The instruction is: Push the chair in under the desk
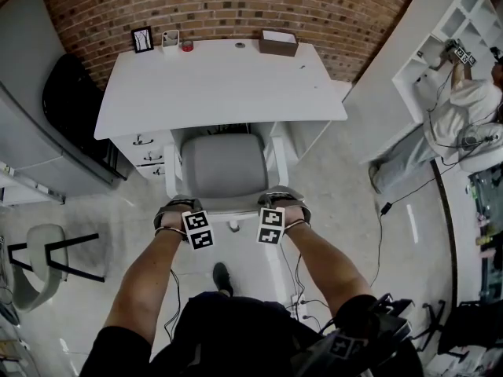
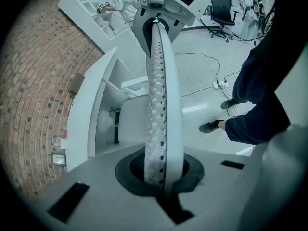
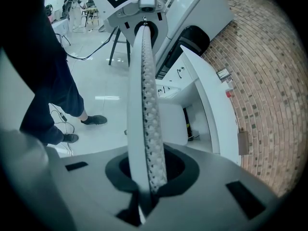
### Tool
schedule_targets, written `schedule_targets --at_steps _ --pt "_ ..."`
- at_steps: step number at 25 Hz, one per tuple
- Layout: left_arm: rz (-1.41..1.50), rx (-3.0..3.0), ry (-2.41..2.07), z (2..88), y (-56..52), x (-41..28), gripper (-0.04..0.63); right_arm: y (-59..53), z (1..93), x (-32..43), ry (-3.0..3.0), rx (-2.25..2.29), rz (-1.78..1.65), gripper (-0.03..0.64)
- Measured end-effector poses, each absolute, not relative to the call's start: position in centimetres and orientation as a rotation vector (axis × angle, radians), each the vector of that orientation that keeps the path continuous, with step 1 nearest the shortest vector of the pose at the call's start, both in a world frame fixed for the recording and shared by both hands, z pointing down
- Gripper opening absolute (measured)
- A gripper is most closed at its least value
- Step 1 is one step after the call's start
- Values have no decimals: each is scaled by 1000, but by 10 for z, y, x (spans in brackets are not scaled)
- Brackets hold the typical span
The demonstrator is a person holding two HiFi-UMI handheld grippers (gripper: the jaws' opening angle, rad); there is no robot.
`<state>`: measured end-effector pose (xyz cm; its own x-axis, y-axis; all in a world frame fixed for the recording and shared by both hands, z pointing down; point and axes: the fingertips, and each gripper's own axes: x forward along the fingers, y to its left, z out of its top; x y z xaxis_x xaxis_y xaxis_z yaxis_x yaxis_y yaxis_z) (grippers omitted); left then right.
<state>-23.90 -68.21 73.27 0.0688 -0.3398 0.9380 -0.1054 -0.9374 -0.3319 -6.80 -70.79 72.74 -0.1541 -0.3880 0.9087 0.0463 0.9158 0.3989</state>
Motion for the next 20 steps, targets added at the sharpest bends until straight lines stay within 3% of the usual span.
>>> schedule_targets --at_steps 20 --pt "-1937 -2162 461 730 -697 -240 12 -724 727 -69 -1666 268 -390 46"
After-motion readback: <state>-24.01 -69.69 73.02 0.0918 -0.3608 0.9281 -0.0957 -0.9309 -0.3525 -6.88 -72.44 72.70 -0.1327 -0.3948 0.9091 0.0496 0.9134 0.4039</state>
